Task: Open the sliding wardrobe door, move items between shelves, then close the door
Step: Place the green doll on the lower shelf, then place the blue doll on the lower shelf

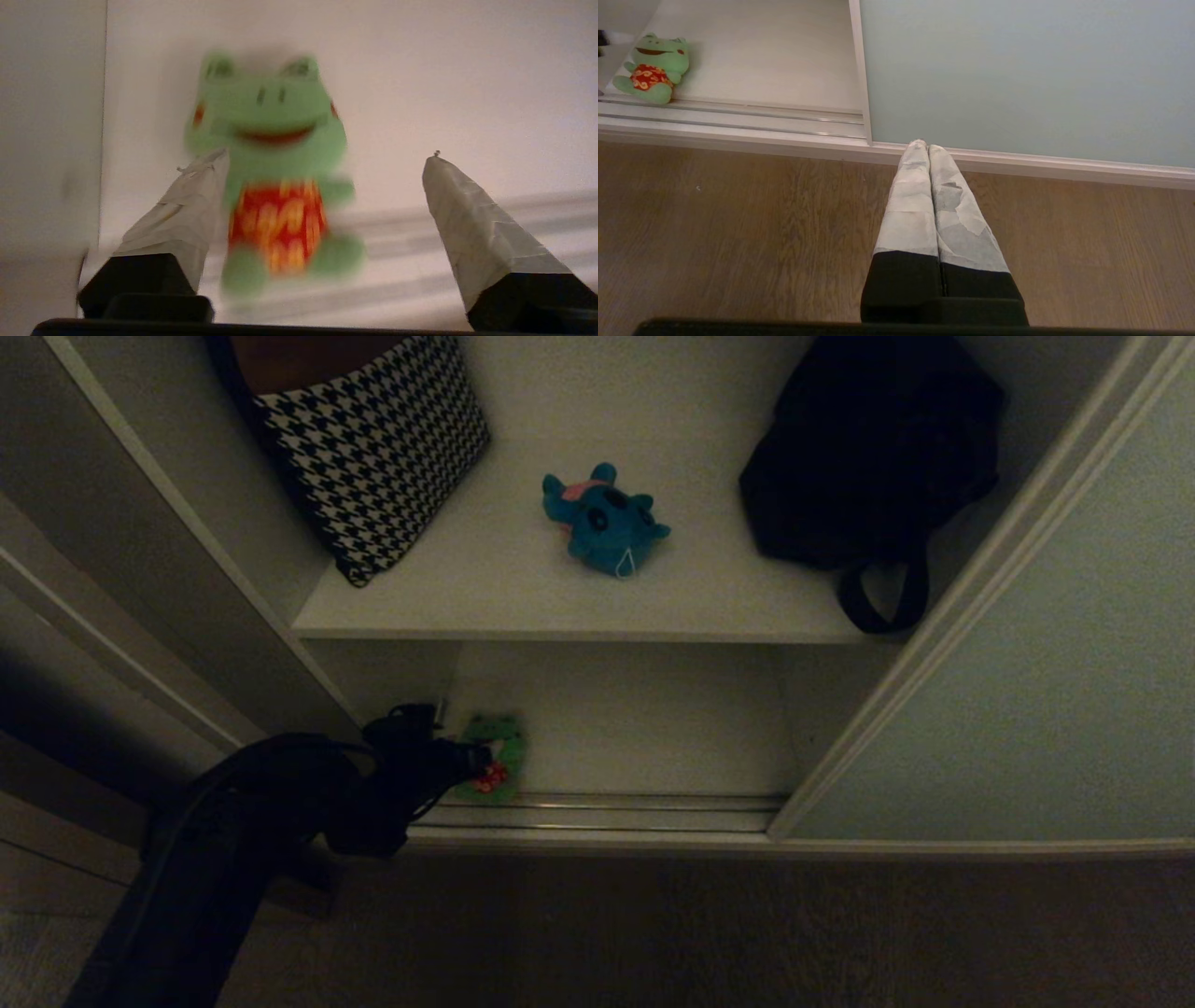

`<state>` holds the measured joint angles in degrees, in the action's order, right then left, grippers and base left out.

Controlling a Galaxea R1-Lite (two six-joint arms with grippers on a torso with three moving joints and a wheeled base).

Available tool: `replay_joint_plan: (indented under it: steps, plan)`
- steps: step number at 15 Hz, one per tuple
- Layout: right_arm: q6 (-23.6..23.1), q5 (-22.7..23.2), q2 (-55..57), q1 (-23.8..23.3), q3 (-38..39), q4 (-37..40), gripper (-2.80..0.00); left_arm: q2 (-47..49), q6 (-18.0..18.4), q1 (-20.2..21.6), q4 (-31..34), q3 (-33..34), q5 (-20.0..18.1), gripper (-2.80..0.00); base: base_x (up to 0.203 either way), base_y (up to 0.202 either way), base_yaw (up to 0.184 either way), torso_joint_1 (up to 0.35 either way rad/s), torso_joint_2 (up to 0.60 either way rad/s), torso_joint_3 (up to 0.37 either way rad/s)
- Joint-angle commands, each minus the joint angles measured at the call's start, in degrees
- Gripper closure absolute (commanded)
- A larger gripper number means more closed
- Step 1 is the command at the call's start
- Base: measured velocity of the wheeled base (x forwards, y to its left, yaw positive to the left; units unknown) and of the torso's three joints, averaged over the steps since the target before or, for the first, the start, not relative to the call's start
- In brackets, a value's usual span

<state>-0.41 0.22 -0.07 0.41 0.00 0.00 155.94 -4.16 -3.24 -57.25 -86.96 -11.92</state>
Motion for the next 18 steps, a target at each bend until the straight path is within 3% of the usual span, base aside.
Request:
replay_joint_plan:
  steps: [1,2,3,8,10,15,18]
  plan:
    - [0.0,0.0,-0.1,0.0,0.0,0.0,0.0,-8.7,0.0,-0.1,-0.4,9.7,0.0,-2.8,0.0,0.0,0.0,0.0,0.0,0.0]
    - [0.0,0.0,-0.1,0.0,0.0,0.0,0.0,-12.0,0.0,-0.5,-0.4,15.5,0.0,-2.8,0.0,0.0,0.0,0.0,0.0,0.0]
    - [0.0,0.0,-0.1,0.0,0.0,0.0,0.0,-16.6,-0.2,-0.9,-0.3,21.4,0.1,0.0,0.0,0.0,0.0,0.0,0.0,0.0]
    - [0.0,0.0,-0.1,0.0,0.0,0.0,0.0,-42.0,-2.3,-4.1,0.9,47.7,0.7,0.0,0.0,0.0,0.0,0.0,0.0,0.0]
    - [0.0,0.0,-0.1,0.0,0.0,0.0,0.0,-53.9,-2.6,-5.0,3.8,55.3,0.7,0.0,0.0,0.0,0.0,0.0,0.0,0.0]
    - [0.0,0.0,0.0,0.0,0.0,0.0,0.0,-84.3,-3.1,-5.7,27.2,62.6,0.9,0.0,0.0,0.0,0.0,0.0,0.0,0.0]
    - [0.0,0.0,-0.1,0.0,0.0,0.0,0.0,-96.2,-3.4,-6.5,49.4,57.0,-0.4,0.0,0.0,0.0,0.0,0.0,0.0,0.0]
